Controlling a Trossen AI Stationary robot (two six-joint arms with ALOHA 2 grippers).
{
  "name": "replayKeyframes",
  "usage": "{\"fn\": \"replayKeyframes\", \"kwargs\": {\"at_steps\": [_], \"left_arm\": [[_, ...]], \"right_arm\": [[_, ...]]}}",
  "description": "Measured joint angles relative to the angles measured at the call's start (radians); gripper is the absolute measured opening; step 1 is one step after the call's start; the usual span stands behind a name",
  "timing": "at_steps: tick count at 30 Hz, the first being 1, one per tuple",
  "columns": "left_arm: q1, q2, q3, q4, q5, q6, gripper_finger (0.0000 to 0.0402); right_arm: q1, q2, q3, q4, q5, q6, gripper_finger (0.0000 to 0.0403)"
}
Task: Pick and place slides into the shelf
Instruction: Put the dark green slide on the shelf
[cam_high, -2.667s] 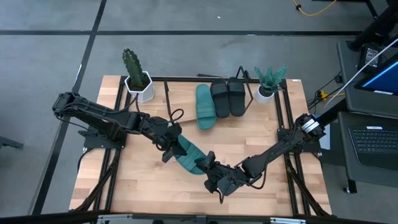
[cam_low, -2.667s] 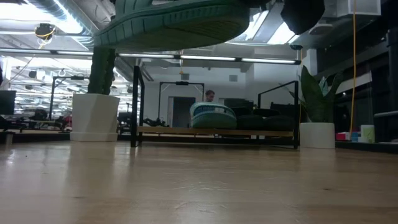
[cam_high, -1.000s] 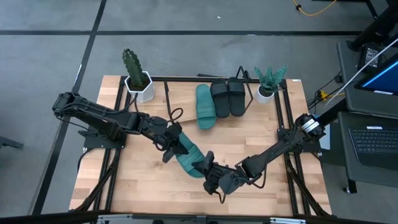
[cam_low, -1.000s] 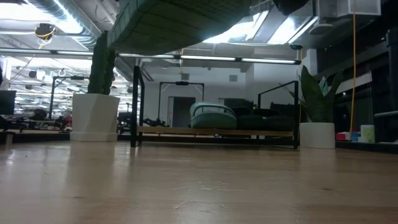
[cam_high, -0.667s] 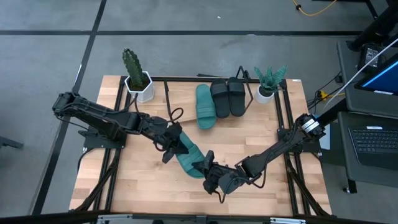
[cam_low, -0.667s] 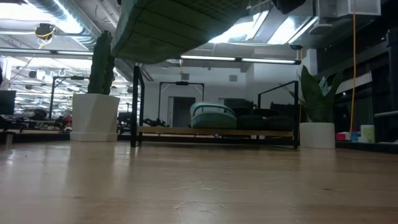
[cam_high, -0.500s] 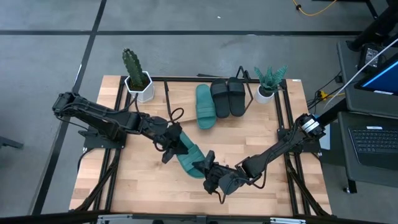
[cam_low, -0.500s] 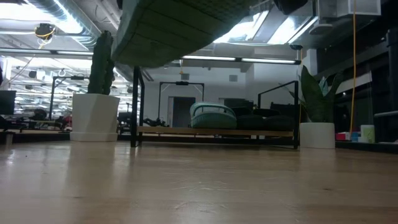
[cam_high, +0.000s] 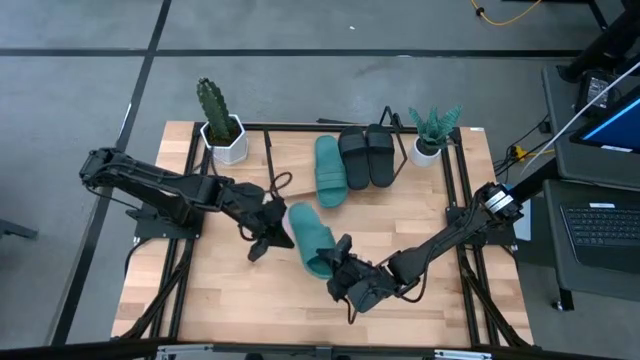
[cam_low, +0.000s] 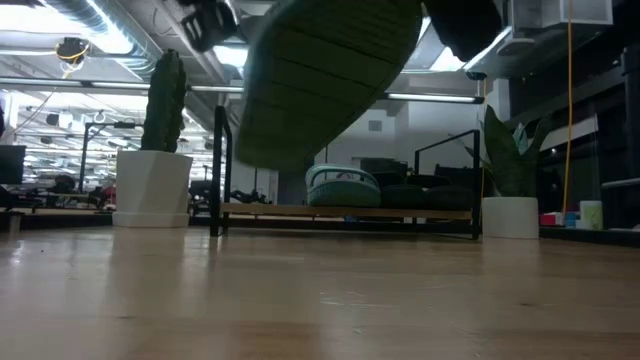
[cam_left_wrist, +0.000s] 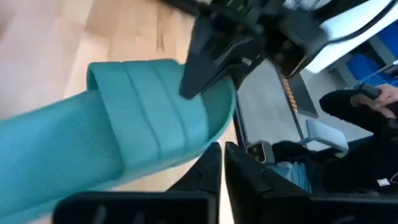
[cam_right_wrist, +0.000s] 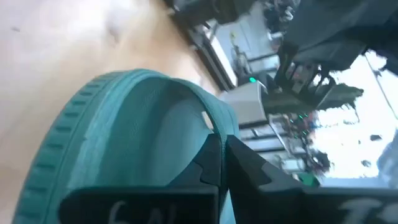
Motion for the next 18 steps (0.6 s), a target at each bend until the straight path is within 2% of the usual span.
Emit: {"fn": "replayKeyframes", "kwargs": {"at_steps": [6, 15, 18], "left_arm": [[-0.041, -0.079, 0.0, -0.024, -0.084, 0.038, 0.0003], [-0.166, -0.115, 0.0, -0.134, -0.335, 0.169, 0.0], [-0.203, -0.114, -0.001, -0.156, -0.394, 0.195, 0.0]], "right_arm": [[-0.003, 0.0, 0.005, -0.01, 0.06, -0.012, 0.0012], [-0.072, -0.002, 0.058, -0.014, 0.105, -0.124, 0.0012], [-0.111, -0.007, 0.068, -0.016, 0.08, -0.148, 0.0012]]}}
